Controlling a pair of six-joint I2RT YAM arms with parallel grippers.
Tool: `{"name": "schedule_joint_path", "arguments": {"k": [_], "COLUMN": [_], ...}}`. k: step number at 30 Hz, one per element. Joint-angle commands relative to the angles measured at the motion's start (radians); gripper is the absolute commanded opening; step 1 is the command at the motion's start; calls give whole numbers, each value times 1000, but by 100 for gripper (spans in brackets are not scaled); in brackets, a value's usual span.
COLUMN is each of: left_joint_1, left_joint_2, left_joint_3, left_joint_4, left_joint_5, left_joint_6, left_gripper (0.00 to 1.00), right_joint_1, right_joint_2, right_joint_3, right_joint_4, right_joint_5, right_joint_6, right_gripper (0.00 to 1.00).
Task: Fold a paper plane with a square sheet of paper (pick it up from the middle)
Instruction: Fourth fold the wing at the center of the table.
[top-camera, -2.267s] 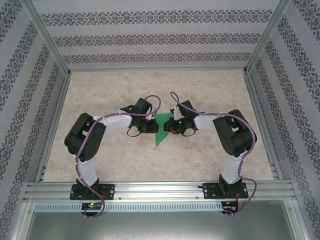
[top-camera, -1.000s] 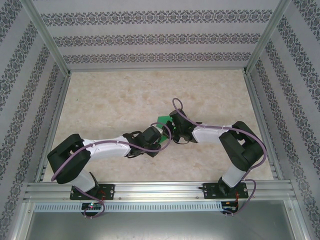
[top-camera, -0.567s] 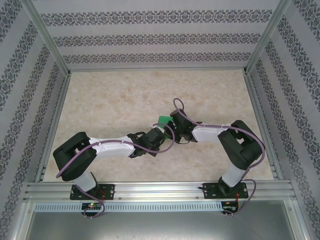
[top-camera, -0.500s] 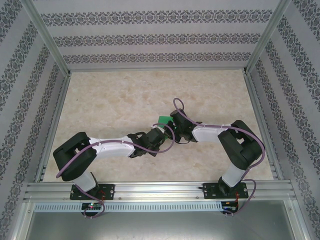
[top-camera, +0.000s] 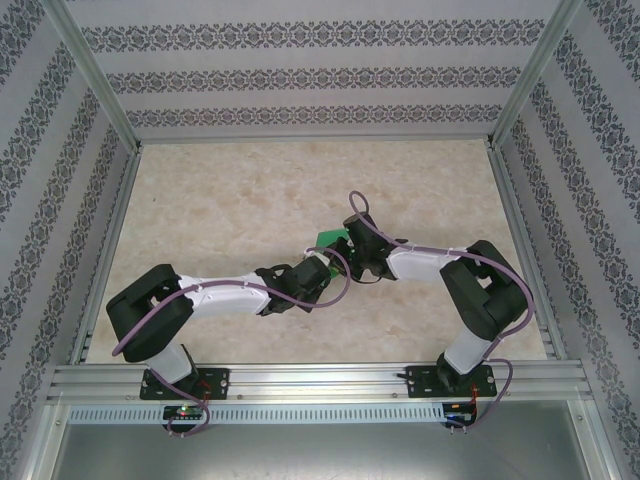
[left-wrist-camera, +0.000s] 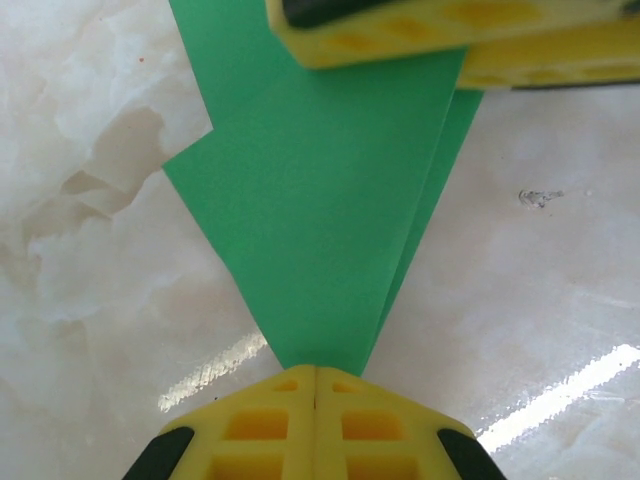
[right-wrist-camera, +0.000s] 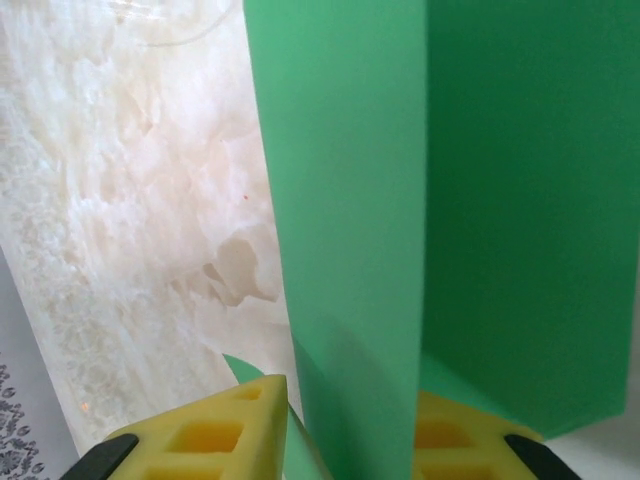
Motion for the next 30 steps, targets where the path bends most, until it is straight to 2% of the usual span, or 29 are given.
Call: {"name": "schedule_joint_path", "arguments": {"k": [1,3,11,15,24,27,30], "left_joint_1": [-16,-15,-15,-19,-30,-32,-39], "left_joint_2": [-42,-61,-83,-40,40,50,49], "left_joint_3": [-25,-41,-50,-14,33,29,25], "left_joint_4": [60,75,118,96,83,91,95], "left_joint_5": [-24,-24,17,13,-76,-100,-113], "left_joint_6": [10,1,8,24,7,-9,-17], "left_gripper": [5,8,38,43,42,38,30], "right_joint_1": [-32,-47,-61,-62,-68,-68,-70], "right_joint_2": [-31,-26,1,1,3,1,2], "right_joint_3": [33,43,83,84,88,91,90], "right_joint_4": [-41,-49,-95,-91,-98,-104,-110], "right_joint_5": [-41,-71,-124,-127,-141,-138,-129], "right_joint_6": [-71,-94,-148,-145,-147,-148,-148], "right_gripper": [25,21,10,9,9,9,9]}}
